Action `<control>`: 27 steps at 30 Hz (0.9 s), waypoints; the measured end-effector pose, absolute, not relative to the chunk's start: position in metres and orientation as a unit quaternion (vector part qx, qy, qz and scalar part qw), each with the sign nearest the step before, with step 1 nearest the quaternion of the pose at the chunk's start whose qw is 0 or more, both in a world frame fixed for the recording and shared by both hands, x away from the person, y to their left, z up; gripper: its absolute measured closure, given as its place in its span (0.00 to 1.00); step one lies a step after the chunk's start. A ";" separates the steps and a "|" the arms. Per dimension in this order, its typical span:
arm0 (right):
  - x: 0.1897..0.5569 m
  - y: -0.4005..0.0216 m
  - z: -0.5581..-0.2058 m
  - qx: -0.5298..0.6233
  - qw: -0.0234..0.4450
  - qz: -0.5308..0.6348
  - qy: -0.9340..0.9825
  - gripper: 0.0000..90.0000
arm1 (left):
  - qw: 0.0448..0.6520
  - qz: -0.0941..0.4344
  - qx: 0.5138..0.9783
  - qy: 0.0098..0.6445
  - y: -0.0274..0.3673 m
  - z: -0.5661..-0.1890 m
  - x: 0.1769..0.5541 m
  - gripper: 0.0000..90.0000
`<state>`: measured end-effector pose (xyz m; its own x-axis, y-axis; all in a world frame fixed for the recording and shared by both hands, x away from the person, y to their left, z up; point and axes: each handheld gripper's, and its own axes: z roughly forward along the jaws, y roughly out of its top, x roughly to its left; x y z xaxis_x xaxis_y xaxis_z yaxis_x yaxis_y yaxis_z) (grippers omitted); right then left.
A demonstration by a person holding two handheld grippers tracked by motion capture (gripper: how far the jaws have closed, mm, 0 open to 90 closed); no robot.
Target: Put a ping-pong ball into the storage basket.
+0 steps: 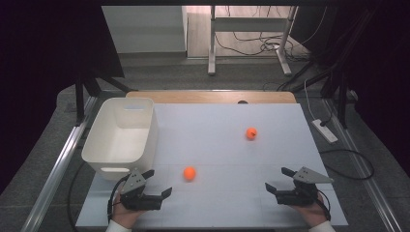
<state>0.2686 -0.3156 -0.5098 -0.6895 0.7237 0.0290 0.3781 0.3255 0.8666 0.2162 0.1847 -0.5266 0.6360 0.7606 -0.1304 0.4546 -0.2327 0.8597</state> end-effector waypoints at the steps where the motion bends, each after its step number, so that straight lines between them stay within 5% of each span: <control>1: 0.269 -0.316 -0.510 0.347 0.185 0.464 0.794 0.12 | 0.476 0.161 0.769 0.395 0.185 -0.527 0.216 0.09; 27: 0.266 -0.310 -0.510 0.349 0.188 0.456 0.797 0.13 | 0.473 0.161 0.771 0.396 0.182 -0.523 0.216 0.09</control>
